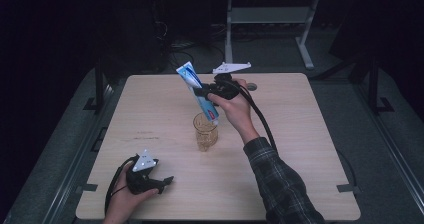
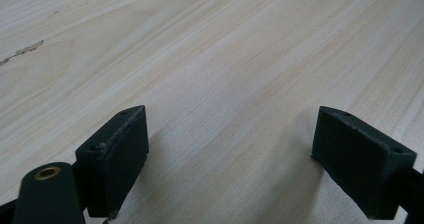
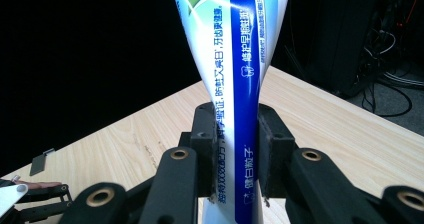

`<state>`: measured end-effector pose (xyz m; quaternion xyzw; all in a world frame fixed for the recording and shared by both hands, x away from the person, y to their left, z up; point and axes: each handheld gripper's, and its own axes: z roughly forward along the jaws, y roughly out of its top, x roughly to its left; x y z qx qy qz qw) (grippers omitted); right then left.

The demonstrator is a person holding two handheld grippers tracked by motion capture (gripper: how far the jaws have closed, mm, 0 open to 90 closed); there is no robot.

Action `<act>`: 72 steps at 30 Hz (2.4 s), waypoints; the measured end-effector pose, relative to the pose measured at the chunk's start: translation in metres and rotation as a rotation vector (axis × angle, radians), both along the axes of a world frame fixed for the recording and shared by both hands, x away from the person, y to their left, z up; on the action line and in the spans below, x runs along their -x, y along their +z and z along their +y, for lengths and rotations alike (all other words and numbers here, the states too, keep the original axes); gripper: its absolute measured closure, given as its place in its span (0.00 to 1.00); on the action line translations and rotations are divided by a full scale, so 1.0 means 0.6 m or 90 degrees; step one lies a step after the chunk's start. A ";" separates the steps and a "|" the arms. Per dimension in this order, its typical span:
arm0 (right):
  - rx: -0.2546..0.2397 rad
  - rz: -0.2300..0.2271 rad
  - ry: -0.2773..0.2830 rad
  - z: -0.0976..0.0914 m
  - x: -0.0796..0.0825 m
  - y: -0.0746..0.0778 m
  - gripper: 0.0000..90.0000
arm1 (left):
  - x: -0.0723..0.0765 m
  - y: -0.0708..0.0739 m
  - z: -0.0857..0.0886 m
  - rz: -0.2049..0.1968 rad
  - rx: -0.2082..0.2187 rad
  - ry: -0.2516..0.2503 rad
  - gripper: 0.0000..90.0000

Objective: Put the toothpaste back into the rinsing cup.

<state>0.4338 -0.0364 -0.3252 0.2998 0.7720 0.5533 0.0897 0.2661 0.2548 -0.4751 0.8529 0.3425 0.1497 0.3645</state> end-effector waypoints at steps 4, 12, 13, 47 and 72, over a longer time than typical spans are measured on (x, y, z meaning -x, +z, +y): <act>0.001 0.000 0.002 0.005 -0.002 0.003 0.81 | 0.000 0.000 0.000 0.000 0.001 0.000 0.16; 0.009 -0.002 0.007 0.013 -0.004 -0.001 0.81 | 0.000 0.000 0.000 0.000 0.001 -0.001 0.16; 0.008 0.001 0.008 0.014 -0.004 -0.003 0.81 | 0.000 0.000 0.000 0.000 0.001 -0.001 0.16; 0.026 0.023 0.020 0.003 0.007 -0.054 0.82 | 0.001 0.000 0.000 0.001 0.000 -0.001 0.16; 0.047 0.037 0.025 -0.005 0.023 -0.090 0.82 | 0.001 0.000 0.000 0.001 0.000 -0.001 0.16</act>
